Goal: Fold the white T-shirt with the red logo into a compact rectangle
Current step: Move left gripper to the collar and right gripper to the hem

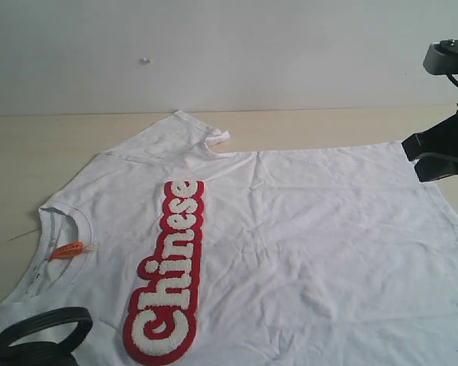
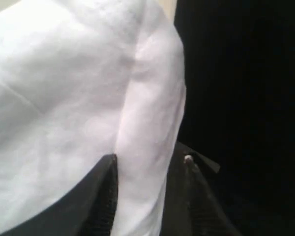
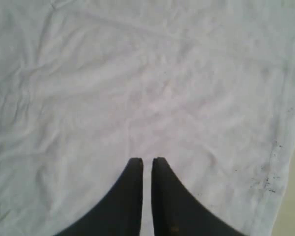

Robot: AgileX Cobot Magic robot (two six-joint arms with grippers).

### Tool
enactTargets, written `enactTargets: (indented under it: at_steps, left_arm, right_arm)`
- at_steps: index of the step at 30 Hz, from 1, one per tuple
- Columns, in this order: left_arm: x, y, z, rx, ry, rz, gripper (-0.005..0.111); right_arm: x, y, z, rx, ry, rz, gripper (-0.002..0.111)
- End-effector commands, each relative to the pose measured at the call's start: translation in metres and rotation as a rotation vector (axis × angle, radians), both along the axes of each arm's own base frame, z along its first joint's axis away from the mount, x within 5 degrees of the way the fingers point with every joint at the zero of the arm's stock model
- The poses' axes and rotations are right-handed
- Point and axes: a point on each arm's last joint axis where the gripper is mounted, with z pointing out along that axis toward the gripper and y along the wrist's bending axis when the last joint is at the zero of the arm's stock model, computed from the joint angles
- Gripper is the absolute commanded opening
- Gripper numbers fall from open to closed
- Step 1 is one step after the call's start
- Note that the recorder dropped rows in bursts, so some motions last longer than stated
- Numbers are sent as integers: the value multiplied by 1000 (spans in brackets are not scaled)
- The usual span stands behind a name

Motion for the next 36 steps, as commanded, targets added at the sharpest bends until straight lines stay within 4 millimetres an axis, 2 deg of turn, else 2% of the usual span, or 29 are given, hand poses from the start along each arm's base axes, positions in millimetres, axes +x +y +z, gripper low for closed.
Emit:
enactTargets:
  at_steps: [1, 4, 9, 13, 15, 18, 21, 23, 24, 25, 26, 30, 31, 32, 34, 36]
  left_arm:
    - [-1, 0, -4, 2, -9, -7, 44]
    - [-1, 1, 2, -7, -15, -18, 44]
    - [3, 8, 29, -68, -82, 38, 44]
    - [9, 18, 45, -117, -184, 7, 44]
    - [29, 23, 55, -137, -339, 103, 44]
    - [71, 37, 73, -149, -593, 285, 44]
    - [100, 53, 80, -52, -714, 268, 44]
    - [118, 67, 79, 49, -736, 241, 44]
    - [137, 85, 77, 141, -719, 274, 44]
    - [142, 90, 76, 158, -701, 285, 44]
    - [162, 103, 77, 137, -645, 356, 44]
    - [201, 133, 78, 171, -549, 458, 44]
    - [216, 147, 75, 229, -518, 435, 44]
    - [222, 154, 70, 264, -501, 355, 44]
    - [224, 158, 58, 338, -446, 102, 44]
    - [226, 156, 49, 356, -420, -75, 44]
  right_arm:
    - [0, -2, 1, -7, -23, -5, 10]
    - [0, -2, 1, -11, -22, -3, 10]
    - [-4, -8, -10, -55, 35, -54, 10]
    - [-3, -9, -11, -62, 29, -61, 10]
    - [-3, -9, -12, -80, 29, -31, 10]
    - [-4, -12, -19, -154, 67, 81, 10]
    - [-12, -9, -23, -280, 164, 282, 10]
    - [-16, -4, -23, -370, 201, 417, 12]
    - [-16, 0, -23, -448, 208, 503, 16]
    - [-15, 1, -23, -477, 203, 523, 19]
    - [-12, 1, -22, -529, 178, 548, 26]
    - [-9, -3, -20, -586, 152, 565, 44]
    - [-7, -5, -20, -622, 134, 577, 51]
    - [-3, -6, -18, -654, 102, 587, 55]
    - [2, -6, -18, -678, 53, 593, 57]
    - [5, -6, -25, -690, 69, 646, 57]
